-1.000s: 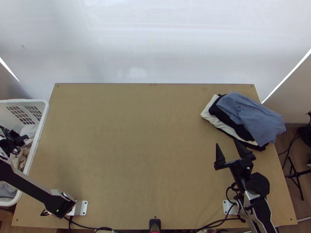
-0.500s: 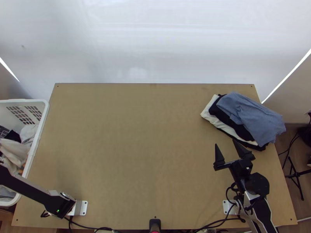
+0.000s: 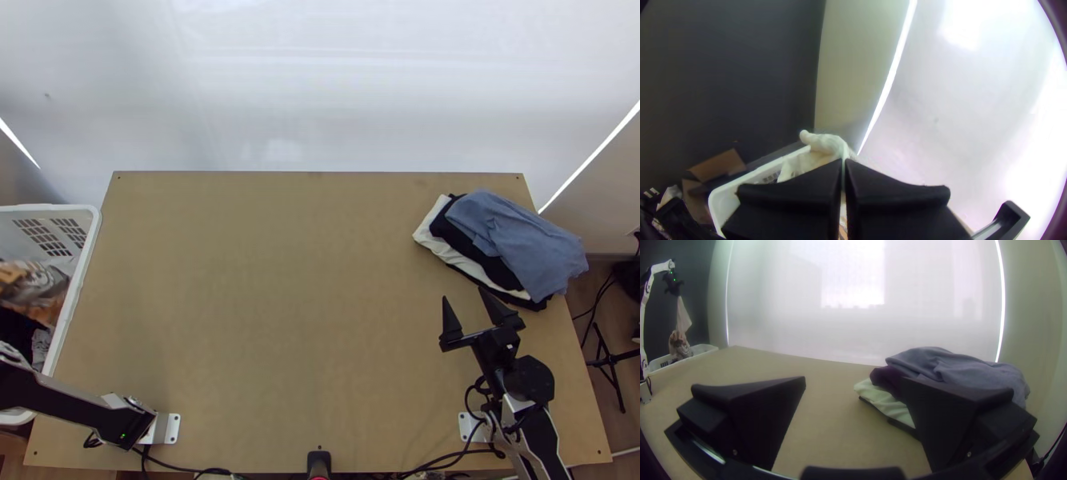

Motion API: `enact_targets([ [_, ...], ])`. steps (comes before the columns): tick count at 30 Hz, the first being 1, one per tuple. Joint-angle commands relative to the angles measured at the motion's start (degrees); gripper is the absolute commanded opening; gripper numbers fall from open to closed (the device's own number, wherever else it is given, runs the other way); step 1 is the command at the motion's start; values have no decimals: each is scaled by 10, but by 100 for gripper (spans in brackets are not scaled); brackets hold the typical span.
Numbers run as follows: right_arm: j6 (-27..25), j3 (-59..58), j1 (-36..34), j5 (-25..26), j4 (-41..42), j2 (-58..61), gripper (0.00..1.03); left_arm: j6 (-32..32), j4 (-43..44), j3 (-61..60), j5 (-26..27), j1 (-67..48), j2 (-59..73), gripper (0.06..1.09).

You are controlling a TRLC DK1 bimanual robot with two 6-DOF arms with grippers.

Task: Fold the t-shirt

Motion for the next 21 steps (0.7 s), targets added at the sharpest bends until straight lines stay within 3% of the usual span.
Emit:
enact_targets([
  [1,0,0,0,0,0,0,98,-16,-4,52,17,-48,-97,9],
  [9,0,0,0,0,0,0,98,-74,50,54,13,-81,-161,9],
  [14,0,0,0,0,0,0,98,-77,43,40,8,-127,-187,9],
  [21,-1,0,-1,0,0,0,98,-60,-47,-5,-77,-296,-186,9],
])
